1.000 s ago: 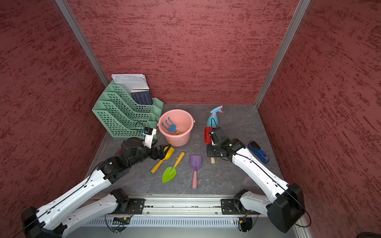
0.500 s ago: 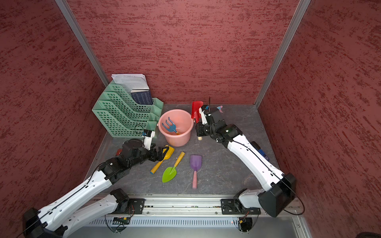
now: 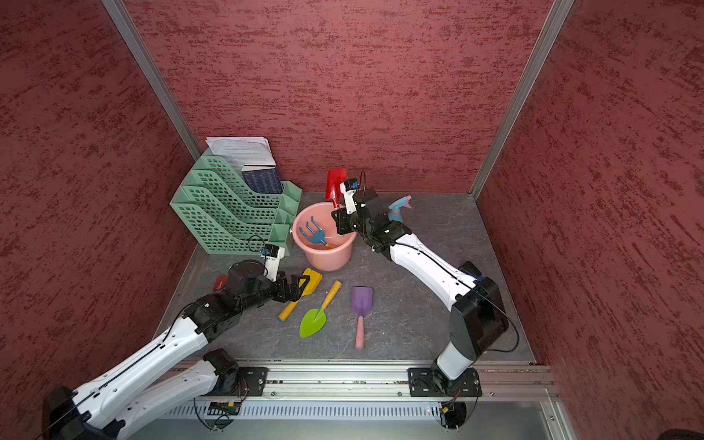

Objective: Organize the gardening tools
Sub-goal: Place the gardening tool in the container.

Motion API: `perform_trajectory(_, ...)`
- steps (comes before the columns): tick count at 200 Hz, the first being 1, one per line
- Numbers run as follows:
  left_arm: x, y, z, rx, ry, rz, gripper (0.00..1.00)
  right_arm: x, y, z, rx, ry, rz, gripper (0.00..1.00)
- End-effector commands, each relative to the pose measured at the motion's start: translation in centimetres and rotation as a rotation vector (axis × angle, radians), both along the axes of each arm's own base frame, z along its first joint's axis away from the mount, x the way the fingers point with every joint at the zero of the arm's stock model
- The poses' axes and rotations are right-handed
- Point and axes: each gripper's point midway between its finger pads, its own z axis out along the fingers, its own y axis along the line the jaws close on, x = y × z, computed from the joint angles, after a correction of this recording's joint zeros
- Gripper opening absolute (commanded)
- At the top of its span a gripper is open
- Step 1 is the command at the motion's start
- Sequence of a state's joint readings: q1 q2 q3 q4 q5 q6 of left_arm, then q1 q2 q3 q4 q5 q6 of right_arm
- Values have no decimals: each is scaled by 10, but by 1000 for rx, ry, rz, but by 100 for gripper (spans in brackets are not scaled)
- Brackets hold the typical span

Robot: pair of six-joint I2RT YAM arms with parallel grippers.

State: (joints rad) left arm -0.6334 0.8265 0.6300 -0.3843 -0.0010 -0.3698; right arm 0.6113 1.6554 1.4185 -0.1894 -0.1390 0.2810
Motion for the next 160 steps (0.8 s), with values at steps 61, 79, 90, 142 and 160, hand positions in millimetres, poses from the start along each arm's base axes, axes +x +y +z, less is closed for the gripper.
perform_trajectory(61,-2,4,-4,-15,0,14,100,30,52,-19,51,-102,47,0)
perform_trajectory(79,-2,6,-4,-13,-1,16,100,34,57,-27,48,-100,38,0)
perform_trajectory(90,-3,6,-5,-12,0,15,100,37,58,-33,46,-94,29,0)
perform_trajectory(142,-4,9,-5,-6,-2,21,100,44,61,-53,22,-101,-11,0)
perform_trajectory(160,-4,9,-6,-5,-2,21,100,45,62,-55,14,-104,-13,0)
